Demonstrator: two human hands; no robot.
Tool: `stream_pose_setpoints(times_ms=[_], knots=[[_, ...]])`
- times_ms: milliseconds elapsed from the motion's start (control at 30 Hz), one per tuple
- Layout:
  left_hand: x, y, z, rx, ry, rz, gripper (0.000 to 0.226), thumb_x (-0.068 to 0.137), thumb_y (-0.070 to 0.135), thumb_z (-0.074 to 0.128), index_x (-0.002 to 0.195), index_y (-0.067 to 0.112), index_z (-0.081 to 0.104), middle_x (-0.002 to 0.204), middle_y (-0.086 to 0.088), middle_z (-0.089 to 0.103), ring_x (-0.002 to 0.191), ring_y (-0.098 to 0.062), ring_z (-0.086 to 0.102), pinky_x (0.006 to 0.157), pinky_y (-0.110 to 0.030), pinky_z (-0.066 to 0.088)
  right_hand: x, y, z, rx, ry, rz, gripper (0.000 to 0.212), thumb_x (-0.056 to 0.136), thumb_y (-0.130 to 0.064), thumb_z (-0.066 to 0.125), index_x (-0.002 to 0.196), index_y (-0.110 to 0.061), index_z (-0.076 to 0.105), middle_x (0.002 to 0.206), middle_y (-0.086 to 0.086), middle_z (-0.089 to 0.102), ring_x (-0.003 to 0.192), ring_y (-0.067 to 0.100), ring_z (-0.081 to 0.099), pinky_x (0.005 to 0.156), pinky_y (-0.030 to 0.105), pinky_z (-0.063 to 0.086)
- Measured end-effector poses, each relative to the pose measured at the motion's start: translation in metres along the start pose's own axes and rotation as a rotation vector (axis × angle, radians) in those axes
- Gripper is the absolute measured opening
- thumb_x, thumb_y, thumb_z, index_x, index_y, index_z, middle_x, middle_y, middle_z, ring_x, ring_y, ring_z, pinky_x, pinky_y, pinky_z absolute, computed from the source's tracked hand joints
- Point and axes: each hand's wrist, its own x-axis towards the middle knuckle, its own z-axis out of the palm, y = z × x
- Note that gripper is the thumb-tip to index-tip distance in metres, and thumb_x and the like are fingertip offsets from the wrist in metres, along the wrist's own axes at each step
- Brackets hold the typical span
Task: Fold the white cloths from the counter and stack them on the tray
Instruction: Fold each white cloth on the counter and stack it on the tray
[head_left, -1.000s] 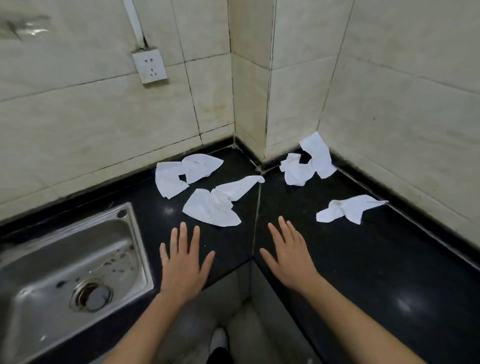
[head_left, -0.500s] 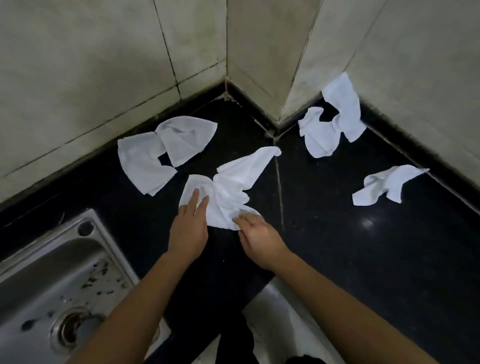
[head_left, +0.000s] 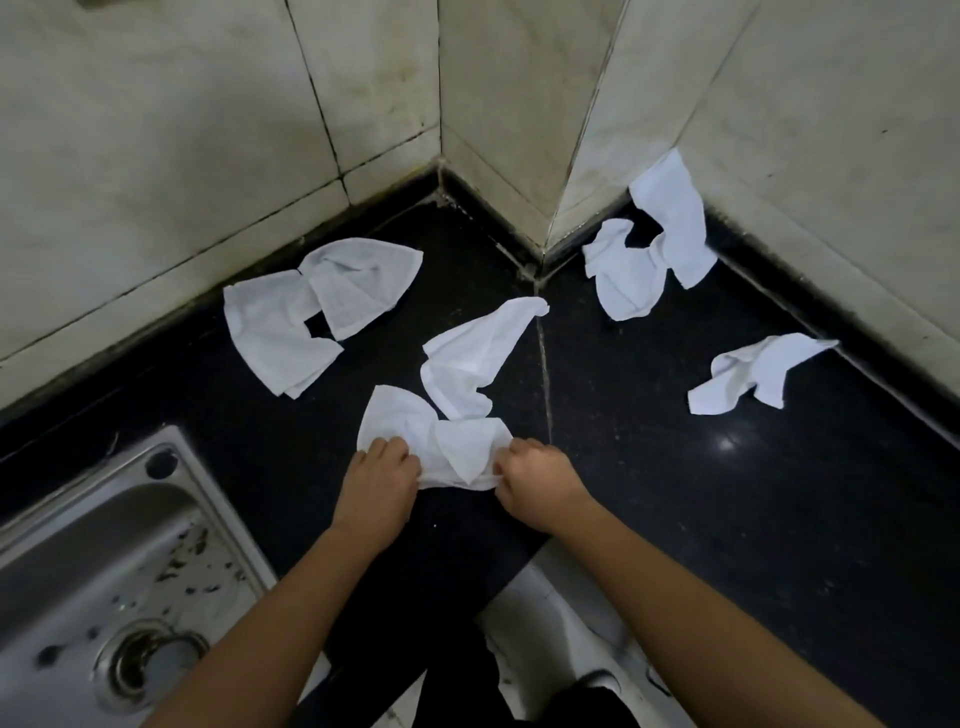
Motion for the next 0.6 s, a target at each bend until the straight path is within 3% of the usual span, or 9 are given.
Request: stream_pose_setpoints(times_ms=[67,233,367,600], knots=[[-0.003,0.012,-0.01,-0.045,0.026,0.011,0.025,0.059,0.011,0.082,0.072,0.015,0.061,0.086,-0.002,0.063,0.074,-0.024,0.057,0.058,-0.036,0.047,-0.009,0.007,-0.009,0.067,0.041,0.006,0.019,0.094,-0.025,0.048,0.106,-0.012,0.057,0.104,0.008,0.064,0.095,0.028,0.06,0.082,0.037,0.043],[-0.012,0.058,-0.042,-0.165,0.104,-0.016,0.036,0.063,0.013,0.085,0.073,0.018,0.051,0.068,0.003,0.056,0.064,-0.02,0.052,0.052,-0.029,0.038,-0.053,0.038,-0.031,0.194,0.147,0.05,0.013,0.098,-0.029,0.045,0.101,-0.017,0.047,0.098,0.004,0.063,0.086,0.026,0.06,0.069,0.032,0.035],[-0.013,0.113,-0.064,-0.277,0.248,-0.006,0.029,0.069,0.018,0.086,0.085,0.016,0.061,0.076,0.004,0.06,0.069,-0.019,0.055,0.055,-0.027,0.04,-0.112,0.08,-0.048,0.292,0.234,0.114,0.015,0.096,-0.031,0.048,0.106,-0.019,0.051,0.101,0.001,0.062,0.085,0.023,0.06,0.067,0.032,0.037],[0.009,0.238,-0.098,-0.296,0.295,0.075,0.019,0.077,0.027,0.081,0.072,0.024,0.063,0.072,0.008,0.053,0.066,-0.013,0.054,0.053,-0.032,0.045,-0.245,0.186,-0.07,0.447,0.383,0.284,0.009,0.09,-0.033,0.052,0.097,-0.031,0.058,0.098,-0.01,0.06,0.089,0.015,0.06,0.073,0.031,0.045]])
